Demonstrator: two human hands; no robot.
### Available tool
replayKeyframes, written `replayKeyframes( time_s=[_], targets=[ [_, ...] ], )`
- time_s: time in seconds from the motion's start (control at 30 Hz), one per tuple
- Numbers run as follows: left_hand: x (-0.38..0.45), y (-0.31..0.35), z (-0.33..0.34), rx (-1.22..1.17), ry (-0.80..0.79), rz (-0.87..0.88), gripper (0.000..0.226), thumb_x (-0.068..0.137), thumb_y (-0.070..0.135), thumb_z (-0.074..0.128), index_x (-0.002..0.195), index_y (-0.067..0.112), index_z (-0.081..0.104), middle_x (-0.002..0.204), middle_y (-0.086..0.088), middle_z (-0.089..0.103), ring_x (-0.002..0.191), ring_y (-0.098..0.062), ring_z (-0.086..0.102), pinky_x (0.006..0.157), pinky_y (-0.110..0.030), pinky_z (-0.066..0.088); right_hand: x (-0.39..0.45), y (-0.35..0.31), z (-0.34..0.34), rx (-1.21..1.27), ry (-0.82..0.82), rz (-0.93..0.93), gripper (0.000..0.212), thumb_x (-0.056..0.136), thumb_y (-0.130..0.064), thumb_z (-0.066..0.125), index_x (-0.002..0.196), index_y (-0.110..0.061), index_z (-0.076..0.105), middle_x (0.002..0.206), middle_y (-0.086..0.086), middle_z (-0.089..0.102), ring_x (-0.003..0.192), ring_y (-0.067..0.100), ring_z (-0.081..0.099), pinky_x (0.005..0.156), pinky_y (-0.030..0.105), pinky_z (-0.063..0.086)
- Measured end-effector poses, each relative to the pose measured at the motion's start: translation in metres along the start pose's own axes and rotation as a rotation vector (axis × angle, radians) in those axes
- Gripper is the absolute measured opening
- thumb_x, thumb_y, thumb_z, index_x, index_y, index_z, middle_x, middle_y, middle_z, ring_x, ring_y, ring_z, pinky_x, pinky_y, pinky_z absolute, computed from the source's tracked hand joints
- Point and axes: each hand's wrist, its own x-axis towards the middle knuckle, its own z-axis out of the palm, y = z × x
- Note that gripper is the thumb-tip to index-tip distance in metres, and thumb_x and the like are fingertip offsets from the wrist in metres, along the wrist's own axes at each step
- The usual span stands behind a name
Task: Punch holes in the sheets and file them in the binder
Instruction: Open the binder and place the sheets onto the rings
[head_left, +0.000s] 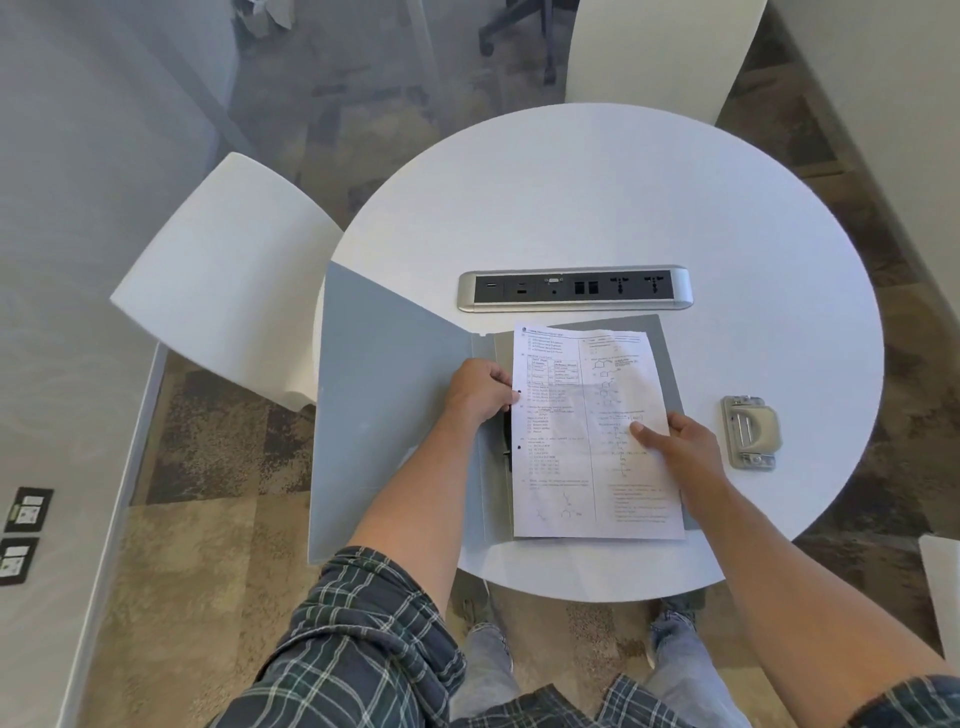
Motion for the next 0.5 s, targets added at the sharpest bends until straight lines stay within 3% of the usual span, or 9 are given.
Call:
replayKeyframes(
  time_s=[0.13,0.3,0.43,0.5],
  targets=[
    [0.0016,0.0005,0.0022,-0.007,-0.019,-0.037,0.009,0.080,0.006,0.080,0.087,0.005,0.075,0.076,-0.008,0.078,0.068,-0.016,0.071,0.071,-0.031,0.057,-0.0009,-0.0002,0.0007,0.017,-0.001,-0.006,0.022,0.085,-0.020,0.084,0.105,-0.014,0.077,0.093,0.000,0.082,0.083,0.023,0.079,0.074,0.034,0.061],
    [0.0040,-0.0018,0.0018,-0.060,-0.047,-0.072,0.012,0.083,0.006,0.079,0.091,-0.001,0.075,0.082,-0.012,0.079,0.072,-0.018,0.070,0.082,-0.033,0.057,-0.0018,-0.0003,0.0000,0.013,-0.009,-0.015,0.021,0.086,-0.020,0.084,0.104,-0.014,0.076,0.092,0.000,0.082,0.078,0.019,0.079,0.067,0.030,0.059],
    [0.0053,-0.0013,0.0043,-0.072,-0.025,-0.081,0.010,0.084,0.004,0.078,0.092,0.000,0.075,0.082,-0.013,0.078,0.071,-0.017,0.071,0.080,-0.031,0.057,-0.0011,0.0003,-0.0002,0.021,-0.006,-0.016,0.022,0.085,-0.019,0.085,0.105,-0.013,0.077,0.092,0.000,0.082,0.082,0.023,0.079,0.075,0.036,0.062],
    [0.0047,-0.0007,0.0072,-0.066,-0.018,-0.074,0.008,0.083,0.003,0.078,0.090,0.001,0.075,0.079,-0.011,0.077,0.067,-0.016,0.072,0.078,-0.031,0.059,-0.0011,0.0018,-0.0009,0.031,0.002,-0.023,0.021,0.086,-0.018,0.084,0.105,-0.013,0.077,0.092,0.000,0.082,0.082,0.023,0.079,0.073,0.033,0.062]
  ],
)
